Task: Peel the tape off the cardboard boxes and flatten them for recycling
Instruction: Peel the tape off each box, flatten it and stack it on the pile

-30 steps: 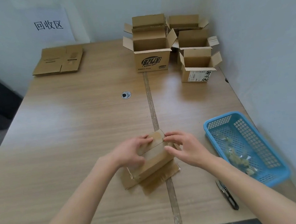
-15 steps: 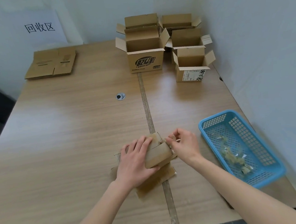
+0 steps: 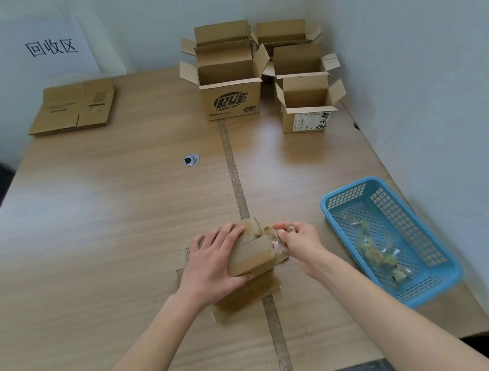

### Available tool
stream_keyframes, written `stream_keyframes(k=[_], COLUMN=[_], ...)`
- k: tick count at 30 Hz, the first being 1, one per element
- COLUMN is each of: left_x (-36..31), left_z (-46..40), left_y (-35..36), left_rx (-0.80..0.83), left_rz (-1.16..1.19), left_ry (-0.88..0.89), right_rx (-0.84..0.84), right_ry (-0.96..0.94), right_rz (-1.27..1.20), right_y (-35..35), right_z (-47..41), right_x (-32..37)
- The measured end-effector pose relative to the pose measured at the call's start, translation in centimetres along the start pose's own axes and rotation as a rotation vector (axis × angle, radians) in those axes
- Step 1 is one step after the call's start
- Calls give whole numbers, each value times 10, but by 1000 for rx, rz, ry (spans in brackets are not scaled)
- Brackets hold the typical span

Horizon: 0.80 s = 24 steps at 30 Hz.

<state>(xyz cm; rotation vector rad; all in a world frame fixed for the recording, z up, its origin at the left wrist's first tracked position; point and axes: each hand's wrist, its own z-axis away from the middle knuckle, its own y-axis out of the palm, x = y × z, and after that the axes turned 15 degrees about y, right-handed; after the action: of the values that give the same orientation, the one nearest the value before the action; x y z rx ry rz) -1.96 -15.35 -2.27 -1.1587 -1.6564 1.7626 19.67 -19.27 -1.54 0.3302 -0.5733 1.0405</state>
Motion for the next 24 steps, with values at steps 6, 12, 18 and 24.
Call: stream_keyframes(k=[6, 12, 18, 24], left_x=[0, 0, 2, 5], left_z=[3, 3, -2, 0], left_y=[-2, -2, 0, 3], left_rx=[29, 22, -35, -18], left_rz=[-19, -38, -26, -37], left_ry=[27, 31, -81, -67], right_rx=[321, 74, -38, 62], right_ry=[-91, -157, -69, -485], right_rz=[74, 247, -34, 628], right_y=[-26, -16, -14, -42], right_z=[11, 7, 5, 25], right_x=[-8, -8, -20, -24])
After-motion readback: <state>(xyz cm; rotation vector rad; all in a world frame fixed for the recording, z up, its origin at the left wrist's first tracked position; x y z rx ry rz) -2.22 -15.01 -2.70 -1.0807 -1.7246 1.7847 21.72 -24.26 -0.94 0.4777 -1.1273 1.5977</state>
